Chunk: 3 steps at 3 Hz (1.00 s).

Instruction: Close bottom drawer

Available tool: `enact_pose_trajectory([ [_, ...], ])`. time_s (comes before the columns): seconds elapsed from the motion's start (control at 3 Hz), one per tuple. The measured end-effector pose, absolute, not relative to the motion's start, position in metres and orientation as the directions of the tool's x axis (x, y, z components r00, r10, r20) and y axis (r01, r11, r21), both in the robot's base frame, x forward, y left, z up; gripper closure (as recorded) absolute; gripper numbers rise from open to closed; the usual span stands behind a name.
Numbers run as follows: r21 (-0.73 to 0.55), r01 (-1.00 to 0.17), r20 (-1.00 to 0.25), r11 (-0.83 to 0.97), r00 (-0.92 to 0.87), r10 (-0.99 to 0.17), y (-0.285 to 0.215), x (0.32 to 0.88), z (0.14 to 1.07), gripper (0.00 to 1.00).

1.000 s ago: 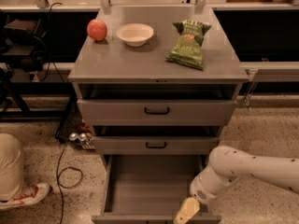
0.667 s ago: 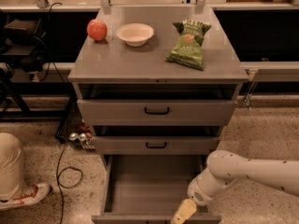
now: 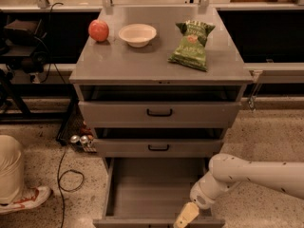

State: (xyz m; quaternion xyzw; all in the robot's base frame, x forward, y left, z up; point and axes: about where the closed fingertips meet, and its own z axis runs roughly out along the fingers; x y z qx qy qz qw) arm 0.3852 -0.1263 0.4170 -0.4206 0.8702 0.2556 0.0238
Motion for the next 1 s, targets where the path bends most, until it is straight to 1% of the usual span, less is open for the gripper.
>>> enact_pose_trajectory([
  [0.33, 0.418, -0.701, -0.203, 0.578, -0.692, -0.693, -0.148, 0.394, 0.375, 0.18],
  [0.67, 0.408, -0.652, -0.148, 0.638, -0.737, -0.659, -0.172, 0.393, 0.333, 0.41],
  [1.0, 0.381, -0.588, -0.098, 0.713, -0.793, -0.602, -0.201, 0.378, 0.298, 0.72],
])
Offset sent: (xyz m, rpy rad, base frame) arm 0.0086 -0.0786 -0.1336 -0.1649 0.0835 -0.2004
